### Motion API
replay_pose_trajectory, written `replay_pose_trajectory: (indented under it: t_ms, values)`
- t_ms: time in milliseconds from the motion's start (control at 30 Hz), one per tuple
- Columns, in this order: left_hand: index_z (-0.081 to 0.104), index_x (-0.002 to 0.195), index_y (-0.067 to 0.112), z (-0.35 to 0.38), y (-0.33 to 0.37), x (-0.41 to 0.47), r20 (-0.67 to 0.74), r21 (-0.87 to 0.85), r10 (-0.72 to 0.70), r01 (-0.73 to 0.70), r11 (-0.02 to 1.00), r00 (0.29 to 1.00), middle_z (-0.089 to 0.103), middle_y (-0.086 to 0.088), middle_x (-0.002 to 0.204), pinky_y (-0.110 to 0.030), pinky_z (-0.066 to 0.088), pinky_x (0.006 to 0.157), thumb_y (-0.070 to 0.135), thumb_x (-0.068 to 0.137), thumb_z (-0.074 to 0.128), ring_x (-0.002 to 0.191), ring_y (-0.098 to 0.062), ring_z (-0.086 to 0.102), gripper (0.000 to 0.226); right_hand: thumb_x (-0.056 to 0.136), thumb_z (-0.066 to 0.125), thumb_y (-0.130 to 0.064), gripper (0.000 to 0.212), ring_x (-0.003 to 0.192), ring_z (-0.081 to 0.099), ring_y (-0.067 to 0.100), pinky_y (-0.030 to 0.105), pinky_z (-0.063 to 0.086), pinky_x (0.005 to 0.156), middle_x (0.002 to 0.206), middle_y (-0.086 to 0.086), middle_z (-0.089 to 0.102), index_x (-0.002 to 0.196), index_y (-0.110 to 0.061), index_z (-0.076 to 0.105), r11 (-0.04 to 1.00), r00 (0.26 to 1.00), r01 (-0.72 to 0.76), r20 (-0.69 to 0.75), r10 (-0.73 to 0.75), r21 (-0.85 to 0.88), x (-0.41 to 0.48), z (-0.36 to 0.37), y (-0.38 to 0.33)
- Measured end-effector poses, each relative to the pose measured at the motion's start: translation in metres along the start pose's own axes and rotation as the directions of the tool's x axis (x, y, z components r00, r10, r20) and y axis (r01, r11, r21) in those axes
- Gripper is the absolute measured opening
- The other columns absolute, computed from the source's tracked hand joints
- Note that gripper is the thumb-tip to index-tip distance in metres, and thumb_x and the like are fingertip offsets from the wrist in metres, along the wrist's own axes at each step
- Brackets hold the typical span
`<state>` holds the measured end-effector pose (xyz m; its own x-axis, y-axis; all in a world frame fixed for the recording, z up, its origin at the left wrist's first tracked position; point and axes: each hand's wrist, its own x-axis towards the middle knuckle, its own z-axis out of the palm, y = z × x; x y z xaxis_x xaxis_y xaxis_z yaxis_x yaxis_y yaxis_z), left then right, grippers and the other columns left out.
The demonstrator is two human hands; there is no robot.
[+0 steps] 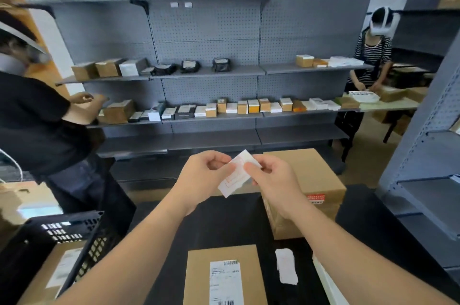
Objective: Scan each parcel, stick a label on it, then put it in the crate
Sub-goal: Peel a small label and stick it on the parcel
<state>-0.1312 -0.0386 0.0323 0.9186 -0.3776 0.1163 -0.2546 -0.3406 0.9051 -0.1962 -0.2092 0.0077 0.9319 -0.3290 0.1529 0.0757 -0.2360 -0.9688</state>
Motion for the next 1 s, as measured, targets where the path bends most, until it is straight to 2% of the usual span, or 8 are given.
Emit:
replay_pose_trajectory:
  t_ms: [133, 300, 400, 500, 667, 767, 900, 1000]
  values:
    - [0.075, 0.086, 0.027, -0.003, 0.006, -0.003, -0.025, -0.03, 0.005, -0.006, 1.0, 1.0, 0.074, 0.009, 0.083, -0.019, 0.051, 0.064, 0.029, 0.092, 0.071, 0.086, -0.012, 0.071, 0.007, 0.099, 0.065, -0.029, 0.017, 0.098, 0.072, 0.003, 0.023, 0.061, 0.074, 0.101, -0.015, 0.076, 0.113, -0.029, 0.075, 1.0, 0.999, 0.009, 0.04, -0.008, -0.029, 0.0, 0.006, -0.008]
    - [0.075, 0.091, 0.024, -0.001, 0.005, -0.007, -0.081, -0.223, -0.062, 0.043, 0.974, 0.995, 0.075, 0.002, 0.091, -0.045, 0.061, 0.084, 0.028, 0.096, 0.068, 0.092, -0.018, 0.072, 0.01, 0.096, 0.071, -0.029, 0.021, 0.1, 0.072, 0.007, 0.021, 0.058, 0.073, 0.106, -0.012, 0.077, 0.116, -0.026, 0.071, 0.992, 0.998, -0.051, 0.037, 0.047, 0.118, -0.004, 0.008, -0.008]
    - [0.075, 0.092, 0.025, 0.003, 0.004, -0.008, -0.111, -0.279, -0.085, 0.051, 0.959, 0.99, 0.076, 0.003, 0.093, -0.051, 0.06, 0.085, 0.029, 0.096, 0.067, 0.092, -0.019, 0.073, 0.01, 0.095, 0.072, -0.027, 0.016, 0.098, 0.074, 0.01, 0.026, 0.06, 0.078, 0.105, -0.009, 0.078, 0.111, -0.021, 0.072, 0.991, 0.995, -0.08, 0.065, 0.073, 0.111, -0.009, 0.012, -0.006]
    - [0.075, 0.094, 0.023, 0.006, 0.005, -0.009, -0.108, -0.32, -0.101, 0.062, 0.945, 0.989, 0.076, 0.002, 0.094, -0.052, 0.06, 0.086, 0.028, 0.096, 0.066, 0.092, -0.02, 0.073, 0.01, 0.096, 0.071, -0.024, 0.011, 0.089, 0.076, 0.012, 0.028, 0.061, 0.079, 0.098, -0.006, 0.079, 0.104, -0.018, 0.074, 0.99, 0.995, -0.091, 0.047, 0.086, 0.109, -0.01, 0.014, -0.006]
    - [0.072, 0.1, 0.022, 0.005, 0.007, -0.011, -0.091, -0.326, -0.092, 0.058, 0.944, 0.992, 0.076, 0.003, 0.098, -0.047, 0.059, 0.09, 0.03, 0.096, 0.067, 0.095, -0.019, 0.073, 0.01, 0.097, 0.07, -0.025, 0.01, 0.079, 0.074, 0.01, 0.019, 0.056, 0.068, 0.094, -0.006, 0.078, 0.102, -0.018, 0.074, 0.997, 0.998, -0.06, 0.008, 0.06, 0.045, -0.007, 0.01, -0.013]
    - [0.072, 0.107, 0.023, 0.001, 0.013, -0.01, -0.052, -0.335, -0.055, 0.034, 0.942, 0.997, 0.076, 0.002, 0.101, -0.049, 0.06, 0.087, 0.03, 0.096, 0.067, 0.096, -0.022, 0.073, 0.013, 0.096, 0.071, -0.023, 0.009, 0.077, 0.073, 0.007, 0.018, 0.056, 0.067, 0.092, -0.006, 0.077, 0.102, -0.019, 0.075, 0.999, 0.998, -0.045, 0.052, 0.045, -0.007, -0.007, 0.009, -0.015]
    - [0.073, 0.099, 0.025, -0.003, 0.023, -0.007, -0.075, -0.277, -0.035, 0.013, 0.961, 0.997, 0.076, -0.001, 0.094, -0.049, 0.063, 0.077, 0.031, 0.099, 0.063, 0.091, -0.024, 0.074, 0.012, 0.094, 0.073, -0.025, 0.011, 0.085, 0.074, 0.006, 0.026, 0.062, 0.075, 0.096, -0.008, 0.078, 0.103, -0.021, 0.076, 0.997, 0.99, -0.007, 0.138, 0.018, -0.08, -0.008, 0.007, -0.021]
    - [0.073, 0.098, 0.024, -0.007, 0.03, -0.008, -0.068, -0.211, -0.008, -0.007, 0.977, 0.998, 0.075, -0.005, 0.088, -0.053, 0.063, 0.069, 0.029, 0.099, 0.062, 0.08, -0.027, 0.075, 0.011, 0.094, 0.071, -0.029, 0.011, 0.081, 0.074, 0.007, 0.03, 0.062, 0.078, 0.09, -0.009, 0.077, 0.102, -0.025, 0.077, 0.994, 0.997, 0.055, 0.058, -0.049, -0.099, -0.002, -0.005, -0.033]
